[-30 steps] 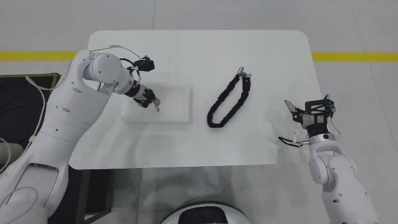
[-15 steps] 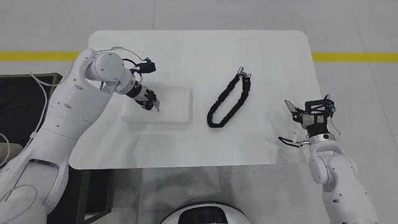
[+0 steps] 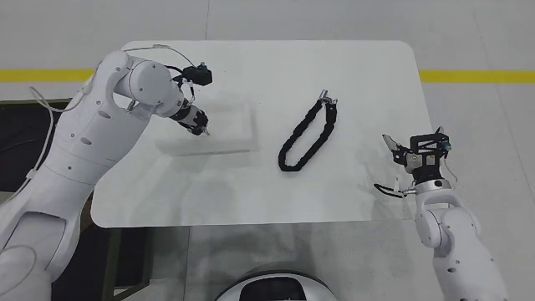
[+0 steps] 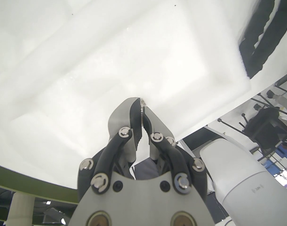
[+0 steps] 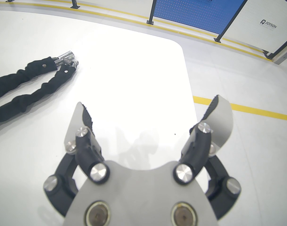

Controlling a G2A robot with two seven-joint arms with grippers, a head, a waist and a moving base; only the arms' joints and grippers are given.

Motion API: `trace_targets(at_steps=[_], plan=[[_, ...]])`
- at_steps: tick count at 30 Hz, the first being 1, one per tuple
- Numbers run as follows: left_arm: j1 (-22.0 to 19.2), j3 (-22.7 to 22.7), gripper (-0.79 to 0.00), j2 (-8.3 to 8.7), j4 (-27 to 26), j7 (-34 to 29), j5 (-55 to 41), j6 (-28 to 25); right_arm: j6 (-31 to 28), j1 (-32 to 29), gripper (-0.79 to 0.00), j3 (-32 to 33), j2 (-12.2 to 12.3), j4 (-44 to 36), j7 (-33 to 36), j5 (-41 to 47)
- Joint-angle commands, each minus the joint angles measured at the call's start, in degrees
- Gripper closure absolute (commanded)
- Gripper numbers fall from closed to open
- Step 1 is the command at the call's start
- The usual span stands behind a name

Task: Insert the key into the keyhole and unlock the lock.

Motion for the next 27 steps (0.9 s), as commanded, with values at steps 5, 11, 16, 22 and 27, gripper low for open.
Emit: trace_targets(at_steps=[5,11,16,22,27], plan=[[-1.0,2.7,0.0,2.53,-1.9,0.0,-2.8,2.8,0.0,0.0,-0.785,0.0,0.0,0.0,0.0,0.0],[-3.0,7.2,0.0,4.36,-0.5,0.0,-4.5,3.6,0.0,0.0,-0.785,0.0,0.0,0.0,0.0,0.0],[-4.9,-0.2,0.0,5.54,0.9,3.0,-13.7,7.9,0.0,0.0,-0.785,0.0,0.0,0.0,0.0,0.0],[5.8,-16.2,0.0,6.72,5.0,23.1,-41.3,2.9,0.0,0.0,-0.785,0.0,0.0,0.0,0.0,0.0],[14.3,-18.9,0.0,6.12,8.5,29.0,-53.6,-6.7,0.0,0.0,-0.785,0.0,0.0,0.0,0.0,0.0]])
